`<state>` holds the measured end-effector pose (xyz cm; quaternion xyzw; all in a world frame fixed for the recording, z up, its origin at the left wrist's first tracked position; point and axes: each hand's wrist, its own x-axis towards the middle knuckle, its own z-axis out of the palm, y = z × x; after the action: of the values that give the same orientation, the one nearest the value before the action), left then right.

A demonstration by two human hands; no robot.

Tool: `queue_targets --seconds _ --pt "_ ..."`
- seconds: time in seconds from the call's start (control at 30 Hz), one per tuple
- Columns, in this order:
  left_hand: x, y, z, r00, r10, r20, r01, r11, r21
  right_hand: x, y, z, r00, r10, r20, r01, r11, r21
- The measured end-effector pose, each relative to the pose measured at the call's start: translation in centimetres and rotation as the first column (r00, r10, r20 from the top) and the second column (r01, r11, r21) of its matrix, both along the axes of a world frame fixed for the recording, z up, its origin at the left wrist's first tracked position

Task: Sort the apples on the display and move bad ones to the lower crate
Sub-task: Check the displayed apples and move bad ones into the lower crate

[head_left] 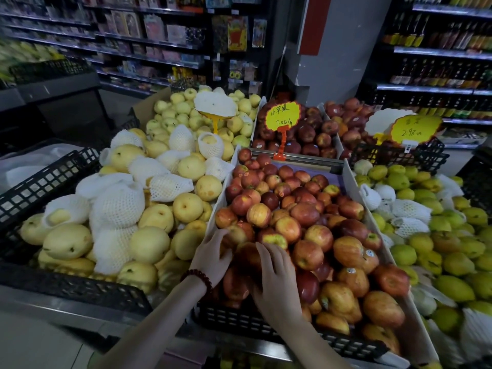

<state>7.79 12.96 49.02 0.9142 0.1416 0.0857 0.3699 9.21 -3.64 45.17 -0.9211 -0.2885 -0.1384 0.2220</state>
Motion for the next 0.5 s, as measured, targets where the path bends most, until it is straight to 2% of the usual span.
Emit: queue_targets --seconds 0.13,0.23,0.3,0.4,0.5 --pt "-0.7 -1.5 1.6 0.995 0.028 0.092 -0.026 0.999 -0.025 -0.3 -2.1 2.0 0.990 0.057 -0.126 -0.025 0.969 0.246" --pt "-1.4 -3.2 3.4 0.983 0.031 0.180 -0.022 0.998 -0.051 -0.5 -3.3 4.4 0.984 0.034 -0.175 0.043 0.908 0.416" --pt "-2.2 -4.8 4.5 0.978 0.049 0.202 -0.022 0.991 -0.134 -1.0 -4.4 6.1 0.949 0.039 -0.314 0.138 0.842 0.521" --pt "-4.8 -7.3 4.7 0.977 0.023 0.211 0.036 0.961 -0.273 -2.8 -6.6 7.0 0.854 0.221 -0.472 0.206 0.688 0.696" --pt "-8.7 -10.0 2.3 0.969 -0.116 0.220 0.192 0.912 -0.362 -5.9 -9.5 5.0 0.810 0.351 -0.470 0.161 0.638 0.753"
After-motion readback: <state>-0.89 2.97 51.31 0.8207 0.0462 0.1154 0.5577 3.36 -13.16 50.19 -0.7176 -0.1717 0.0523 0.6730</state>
